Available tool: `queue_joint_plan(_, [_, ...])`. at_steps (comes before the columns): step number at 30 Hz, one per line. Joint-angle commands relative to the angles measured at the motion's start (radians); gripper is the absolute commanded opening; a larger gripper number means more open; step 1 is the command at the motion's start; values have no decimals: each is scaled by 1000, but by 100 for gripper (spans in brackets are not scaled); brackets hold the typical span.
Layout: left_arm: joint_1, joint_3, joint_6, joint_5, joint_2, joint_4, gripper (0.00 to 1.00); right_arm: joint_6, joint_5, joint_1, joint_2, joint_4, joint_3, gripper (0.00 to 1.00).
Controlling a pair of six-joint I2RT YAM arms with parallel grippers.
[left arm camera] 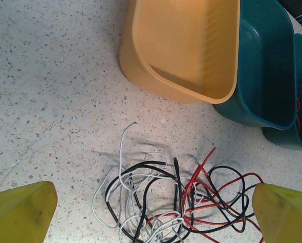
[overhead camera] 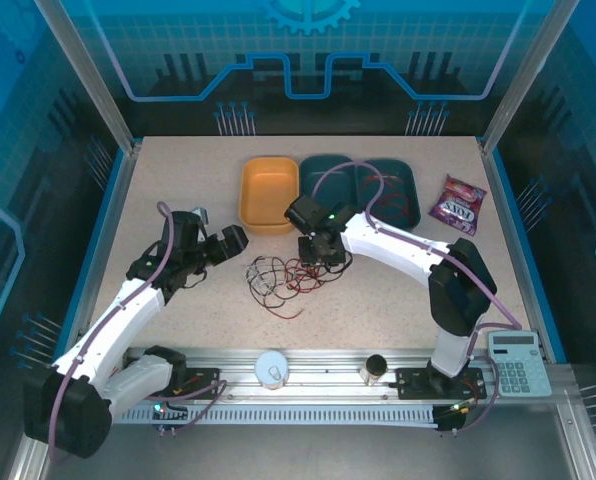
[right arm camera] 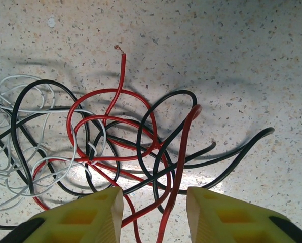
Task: Untangle the cables
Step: Pick up the cables at the center of the table, then untie the cables at the center of the table.
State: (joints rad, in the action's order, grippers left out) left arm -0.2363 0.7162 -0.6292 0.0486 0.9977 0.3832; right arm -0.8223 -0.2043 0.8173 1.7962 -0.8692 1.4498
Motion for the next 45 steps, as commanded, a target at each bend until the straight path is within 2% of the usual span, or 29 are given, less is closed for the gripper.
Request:
queue_joint_plan(1, [8, -18, -10, 18, -4, -10, 99, -46, -2, 0, 18, 0, -23, 38])
queue_joint_plan(8, [8, -15, -8, 20, -1, -12, 99, -64, 53, -3, 25, 65, -76, 32])
queue_joint_plan(15, [8, -21, 2, 35, -1, -16, 99, -33, 43, 12, -19, 97, -65, 10])
queue_joint_plan(20, [8, -20, 15, 64, -4, -31, 99, 16, -15, 29, -90, 95, -36, 4])
queue_joint_plan(28, [8, -8, 35, 103, -10, -50, 99, 130, -92, 70, -196, 96, 63, 1])
queue_joint_plan(35, [8, -14, 25, 137, -13, -76, 99, 221, -82, 90, -239, 98, 165, 1])
queue_joint_plan(41, [6, -34, 38, 263, -11, -188, 99, 242, -54, 98, -256, 125, 187, 1])
queue_joint_plan(45, [-7, -50, 58, 316, 0, -256, 94, 230, -39, 98, -261, 148, 170, 0])
